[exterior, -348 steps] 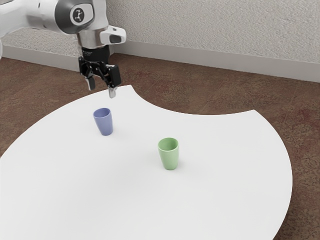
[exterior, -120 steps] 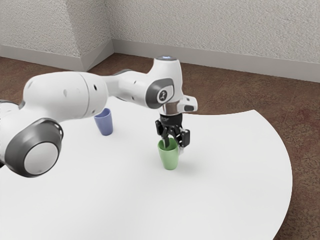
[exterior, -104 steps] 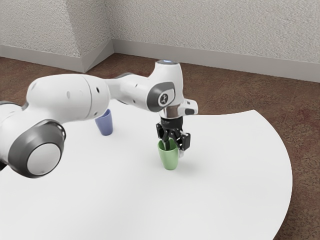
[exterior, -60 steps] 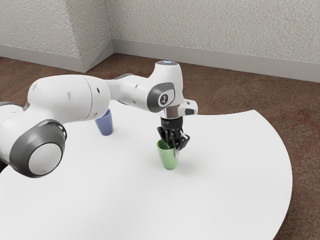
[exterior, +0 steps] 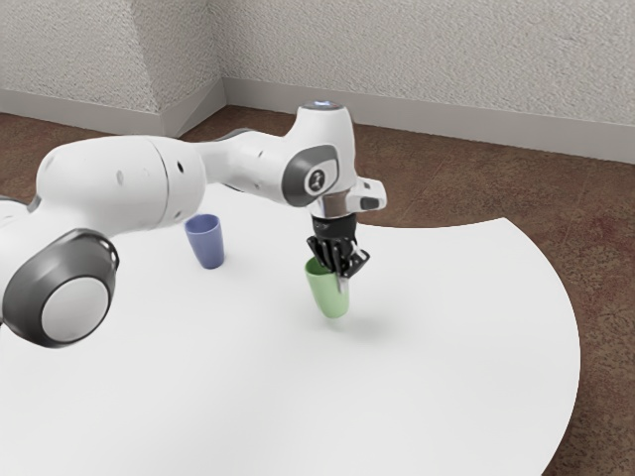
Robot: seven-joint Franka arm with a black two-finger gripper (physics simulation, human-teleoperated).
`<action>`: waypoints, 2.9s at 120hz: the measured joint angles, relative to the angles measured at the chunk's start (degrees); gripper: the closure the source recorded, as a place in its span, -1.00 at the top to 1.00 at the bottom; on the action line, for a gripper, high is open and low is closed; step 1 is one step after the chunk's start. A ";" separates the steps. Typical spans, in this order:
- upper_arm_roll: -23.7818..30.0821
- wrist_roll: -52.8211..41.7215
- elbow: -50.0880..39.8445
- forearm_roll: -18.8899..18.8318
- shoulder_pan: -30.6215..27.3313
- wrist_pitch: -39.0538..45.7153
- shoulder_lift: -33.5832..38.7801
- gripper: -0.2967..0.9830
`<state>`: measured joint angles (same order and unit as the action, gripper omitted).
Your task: Place the right cup onto the left cup
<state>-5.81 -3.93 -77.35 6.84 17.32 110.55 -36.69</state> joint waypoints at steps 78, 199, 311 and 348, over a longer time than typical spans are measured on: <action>0.88 -0.71 0.54 -8.67 -11.12 -2.89 6.11 -0.66; 3.09 -10.06 13.95 -15.24 -25.04 -4.04 -1.89 -0.66; 4.72 -13.52 13.78 -11.95 -27.88 -3.75 -5.16 -0.68; 6.02 -13.89 13.87 -10.27 -28.90 -3.80 -5.46 0.02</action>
<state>0.21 -17.82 -63.48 -3.42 -11.58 106.76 -42.16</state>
